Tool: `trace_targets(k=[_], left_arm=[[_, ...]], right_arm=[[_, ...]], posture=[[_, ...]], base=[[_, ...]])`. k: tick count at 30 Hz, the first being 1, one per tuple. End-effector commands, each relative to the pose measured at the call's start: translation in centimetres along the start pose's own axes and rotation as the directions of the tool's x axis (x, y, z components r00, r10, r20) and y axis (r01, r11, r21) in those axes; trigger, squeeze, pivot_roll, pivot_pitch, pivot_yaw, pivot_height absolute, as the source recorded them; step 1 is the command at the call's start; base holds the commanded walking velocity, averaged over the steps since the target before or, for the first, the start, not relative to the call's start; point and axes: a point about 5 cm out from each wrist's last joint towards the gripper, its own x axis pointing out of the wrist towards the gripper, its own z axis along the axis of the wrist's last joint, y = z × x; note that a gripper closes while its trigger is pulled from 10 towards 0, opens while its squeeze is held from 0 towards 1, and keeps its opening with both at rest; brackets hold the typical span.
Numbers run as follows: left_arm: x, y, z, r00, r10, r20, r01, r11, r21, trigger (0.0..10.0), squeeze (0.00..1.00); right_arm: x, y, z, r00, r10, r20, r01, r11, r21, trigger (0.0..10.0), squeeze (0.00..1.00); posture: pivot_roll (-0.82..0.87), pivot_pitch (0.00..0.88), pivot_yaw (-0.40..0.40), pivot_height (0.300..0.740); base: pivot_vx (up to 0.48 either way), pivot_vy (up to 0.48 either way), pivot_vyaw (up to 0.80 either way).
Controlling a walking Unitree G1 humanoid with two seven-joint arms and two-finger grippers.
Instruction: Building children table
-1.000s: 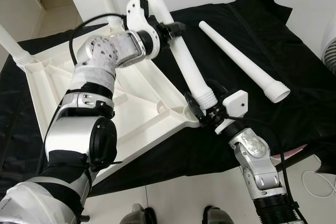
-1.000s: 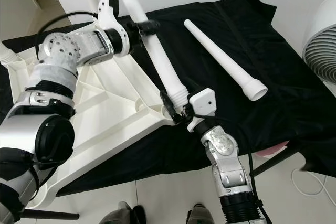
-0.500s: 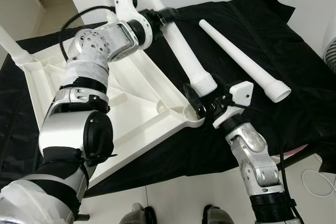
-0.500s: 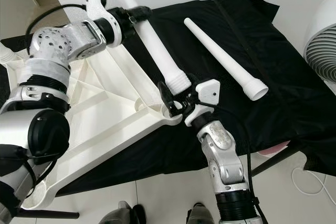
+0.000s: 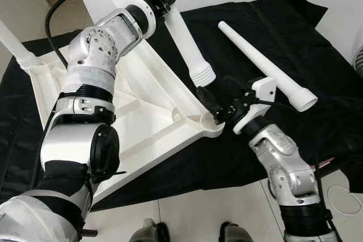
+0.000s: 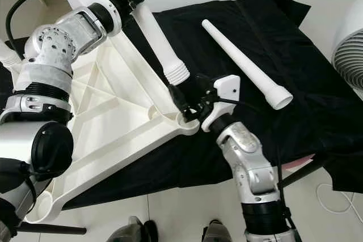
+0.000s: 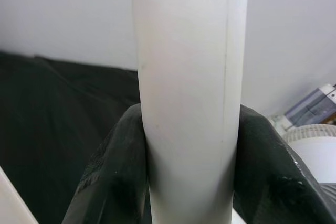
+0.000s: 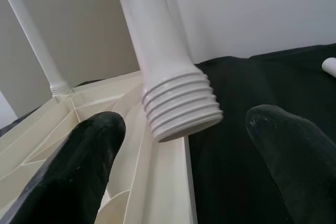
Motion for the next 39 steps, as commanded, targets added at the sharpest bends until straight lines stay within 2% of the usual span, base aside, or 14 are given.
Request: trace_targets(k=[1, 5, 6, 7, 10, 16, 21, 23, 27, 33, 39], left_arm=[[-0.5, -1.4, 0.9, 0.968, -0.249, 0.03, 0.246, 0.967, 0.065, 10.0, 0.0], [-0.6, -1.9, 0.6, 0.964, -0.263, 0.033, 0.257, 0.958, 0.125, 10.0, 0.0], [-0.7, -1.9, 0.4, 0.968, -0.248, 0.034, 0.239, 0.955, 0.175, 10.0, 0.0], [-0.7, -1.9, 0.4, 0.968, -0.248, 0.034, 0.239, 0.955, 0.175, 10.0, 0.0], [-0.8, -2.3, -0.2, 0.974, -0.219, 0.052, 0.196, 0.938, 0.285, 10.0, 0.0], [-1.0, -2.9, -0.8, 0.974, -0.22, 0.06, 0.19, 0.927, 0.325, 10.0, 0.0], [-1.3, -4.3, -2.0, 0.968, -0.242, 0.061, 0.197, 0.893, 0.404, 10.0, 0.0], [-1.3, -4.3, -2.0, 0.968, -0.242, 0.061, 0.197, 0.893, 0.404, 10.0, 0.0], [-1.5, -5.7, -3.0, 0.962, -0.265, 0.06, 0.211, 0.87, 0.446, 10.0, 0.0], [-1.9, -7.4, -4.0, 0.949, -0.311, 0.054, 0.252, 0.848, 0.467, 10.0, 0.0], [-2.3, -8.1, -4.6, 0.942, -0.333, 0.05, 0.27, 0.836, 0.478, 10.0, 0.0]], right_arm=[[0.2, 0.2, 0.8, 1.0, 0.019, 0.024, -0.019, 1.0, -0.012, 10.0, 0.0], [0.7, -0.4, 1.6, 1.0, 0.01, 0.016, -0.01, 0.999, -0.036, 10.0, 0.0], [1.0, -0.8, 1.8, 1.0, -0.014, 0.006, 0.014, 0.995, -0.096, 10.0, 0.0], [1.0, -0.8, 1.8, 1.0, -0.014, 0.006, 0.014, 0.995, -0.096, 10.0, 0.0], [1.7, -1.5, 1.5, 0.998, -0.033, -0.048, 0.023, 0.981, -0.194, 10.0, 0.0], [2.3, -1.5, 1.6, 0.997, -0.02, -0.069, 0.006, 0.981, -0.193, 10.0, 0.0], [3.5, -1.3, 1.5, 0.994, 0.012, -0.107, -0.034, 0.977, -0.209, 10.0, 0.0], [3.5, -1.3, 1.5, 0.994, 0.012, -0.107, -0.034, 0.977, -0.209, 10.0, 0.0], [4.5, -0.8, 0.8, 0.988, 0.041, -0.146, -0.07, 0.976, -0.204, 10.0, 0.0], [5.7, -0.7, 0.6, 0.986, 0.034, -0.164, -0.068, 0.976, -0.205, 10.0, 0.0], [6.8, -0.8, 0.7, 0.985, 0.015, -0.174, -0.053, 0.976, -0.211, 10.0, 0.0]], posture=[[-0.16, 0.084, 0.13, 0.74], [-0.16, 0.088, 0.129, 0.74], [-0.16, 0.092, 0.133, 0.74], [-0.16, 0.092, 0.133, 0.74], [-0.16, 0.091, 0.135, 0.74], [-0.17, 0.095, 0.134, 0.74], [-0.16, 0.103, 0.13, 0.74], [-0.16, 0.103, 0.13, 0.74], [-0.16, 0.111, 0.123, 0.74], [-0.15, 0.113, 0.122, 0.74], [-0.15, 0.113, 0.122, 0.74]], base=[[0.0, 0.0, 0.0], [0.0, 0.0, 0.0], [0.0, 0.0, 0.0], [0.0, 0.0, 0.0], [0.0, 0.0, 0.0], [0.0, 0.0, 0.0], [0.0, 0.0, 0.0], [0.0, 0.0, 0.0], [0.0, 0.0, 0.0], [0.0, 0.0, 0.0], [0.0, 0.0, 0.0]])
